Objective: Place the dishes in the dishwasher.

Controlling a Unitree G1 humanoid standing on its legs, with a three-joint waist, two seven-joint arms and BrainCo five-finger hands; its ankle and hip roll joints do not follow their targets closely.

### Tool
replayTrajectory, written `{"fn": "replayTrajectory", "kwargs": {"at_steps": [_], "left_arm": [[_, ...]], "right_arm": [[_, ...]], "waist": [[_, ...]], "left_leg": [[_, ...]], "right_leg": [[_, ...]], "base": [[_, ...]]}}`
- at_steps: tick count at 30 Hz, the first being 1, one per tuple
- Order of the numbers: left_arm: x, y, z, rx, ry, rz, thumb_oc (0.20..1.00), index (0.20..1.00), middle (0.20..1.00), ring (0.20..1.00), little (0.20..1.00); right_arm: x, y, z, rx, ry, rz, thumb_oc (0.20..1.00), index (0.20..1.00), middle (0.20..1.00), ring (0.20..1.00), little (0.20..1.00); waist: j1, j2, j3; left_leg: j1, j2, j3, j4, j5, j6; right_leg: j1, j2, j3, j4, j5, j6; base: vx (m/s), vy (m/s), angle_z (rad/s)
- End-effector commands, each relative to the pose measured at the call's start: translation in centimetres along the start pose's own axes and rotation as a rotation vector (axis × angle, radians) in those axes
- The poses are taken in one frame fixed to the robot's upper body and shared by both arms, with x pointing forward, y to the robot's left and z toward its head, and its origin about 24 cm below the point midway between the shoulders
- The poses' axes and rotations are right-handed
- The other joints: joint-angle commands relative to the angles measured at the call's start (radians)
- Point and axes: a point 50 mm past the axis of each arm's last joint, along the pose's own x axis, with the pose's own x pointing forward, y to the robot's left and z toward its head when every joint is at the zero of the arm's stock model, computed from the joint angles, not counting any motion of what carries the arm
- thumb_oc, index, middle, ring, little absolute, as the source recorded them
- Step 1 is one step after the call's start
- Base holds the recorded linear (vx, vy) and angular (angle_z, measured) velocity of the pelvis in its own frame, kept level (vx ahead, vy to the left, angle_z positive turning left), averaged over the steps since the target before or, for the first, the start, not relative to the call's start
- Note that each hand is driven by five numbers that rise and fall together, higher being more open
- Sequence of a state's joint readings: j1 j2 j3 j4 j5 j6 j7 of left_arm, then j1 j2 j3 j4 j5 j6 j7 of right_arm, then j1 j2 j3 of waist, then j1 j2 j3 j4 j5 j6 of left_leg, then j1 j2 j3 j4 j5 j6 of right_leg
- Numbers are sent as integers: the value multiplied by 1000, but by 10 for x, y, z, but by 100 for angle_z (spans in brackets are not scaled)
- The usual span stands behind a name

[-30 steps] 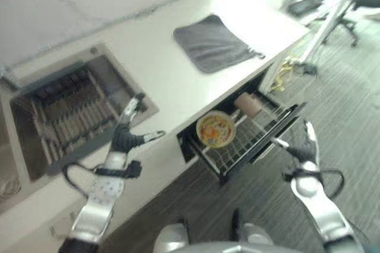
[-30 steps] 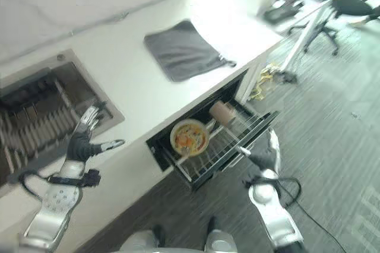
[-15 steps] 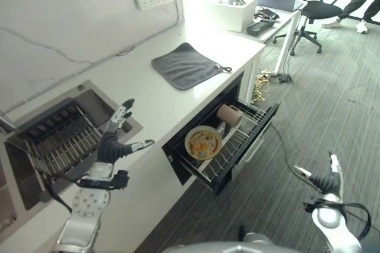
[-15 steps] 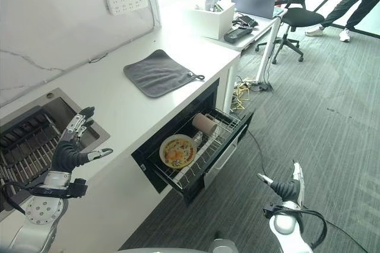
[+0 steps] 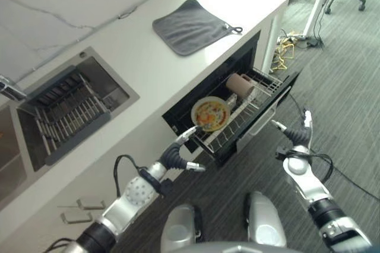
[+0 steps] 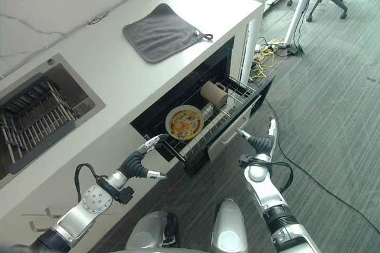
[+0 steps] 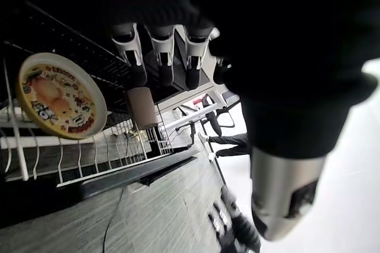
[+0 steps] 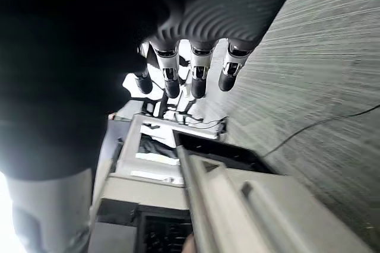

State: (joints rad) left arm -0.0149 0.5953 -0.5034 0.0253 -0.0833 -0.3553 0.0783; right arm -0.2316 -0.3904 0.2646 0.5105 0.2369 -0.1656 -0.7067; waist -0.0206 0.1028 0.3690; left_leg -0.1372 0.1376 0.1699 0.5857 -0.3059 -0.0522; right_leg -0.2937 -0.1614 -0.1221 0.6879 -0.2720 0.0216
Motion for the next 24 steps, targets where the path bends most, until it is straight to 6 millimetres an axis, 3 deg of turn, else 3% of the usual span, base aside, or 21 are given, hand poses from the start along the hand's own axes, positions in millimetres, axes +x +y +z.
{"fn": "replayTrajectory", "kwargs": {"at_steps": [1, 5, 10, 14, 15, 22, 23, 24], "left_arm": [[-1, 12, 27, 42, -167, 103, 1000, 1000, 1000, 1000, 1000], [6, 11, 34, 43, -201, 92, 1000, 1000, 1000, 1000, 1000], [5, 1, 14, 14, -87, 68, 1000, 1000, 1000, 1000, 1000], [-5, -8, -24, -11, 103, 64, 1000, 1000, 1000, 1000, 1000], [-10, -9, -34, -7, 147, 63, 1000, 1000, 1000, 1000, 1000], [4, -1, -23, 16, 63, 79, 1000, 1000, 1000, 1000, 1000], [12, 2, -15, 29, 28, 69, 1000, 1000, 1000, 1000, 1000], [13, 3, -15, 30, 25, 68, 1000, 1000, 1000, 1000, 1000]], "right_arm": [[0, 7, 12, 127, -36, 7, 1000, 1000, 1000, 1000, 1000], [4, 16, 9, 161, -2, -6, 1000, 1000, 1000, 1000, 1000], [17, 32, 27, 170, -35, 47, 1000, 1000, 1000, 1000, 1000], [34, 49, 66, 198, -120, 117, 1000, 1000, 1000, 1000, 1000], [40, 51, 81, 214, -158, 143, 1000, 1000, 1000, 1000, 1000], [71, 45, 147, 230, -318, 209, 1000, 1000, 1000, 1000, 1000], [77, 45, 173, 205, -389, 238, 1000, 1000, 1000, 1000, 1000], [77, 45, 175, 201, -397, 240, 1000, 1000, 1000, 1000, 1000]], "waist": [[10, -9, -19], [24, 14, 3], [43, 41, 39], [57, 52, 72], [62, 53, 83], [90, 75, 136], [105, 81, 151], [107, 81, 151]], "left_leg": [[-34, -11, 0, 2, 143, 71], [-88, -26, -13, 56, 124, 81], [-169, -48, -21, 152, 65, 92], [-222, -54, -30, 194, 35, 96], [-229, -56, -37, 208, 6, 90], [-308, -68, -42, 252, 0, 98], [-333, -75, -49, 243, 13, 99], [-337, -76, -50, 242, 14, 99]], "right_leg": [[92, -8, -32, -6, 32, -36], [36, -36, -33, 74, 7, -43], [-50, -84, -23, 185, -28, -49], [-109, -88, -8, 232, -41, -57], [-120, -86, 2, 251, -64, -48], [-199, -100, 2, 301, -70, -50], [-223, -99, -3, 303, -63, -49], [-226, -98, -4, 303, -63, -49]], "base": [[-72, 53, 6], [-66, 41, 23], [-44, 62, 22], [-33, 32, 8], [-12, 34, 3], [-86, 29, 3], [-101, 17, 6], [-93, 13, 13]]}}
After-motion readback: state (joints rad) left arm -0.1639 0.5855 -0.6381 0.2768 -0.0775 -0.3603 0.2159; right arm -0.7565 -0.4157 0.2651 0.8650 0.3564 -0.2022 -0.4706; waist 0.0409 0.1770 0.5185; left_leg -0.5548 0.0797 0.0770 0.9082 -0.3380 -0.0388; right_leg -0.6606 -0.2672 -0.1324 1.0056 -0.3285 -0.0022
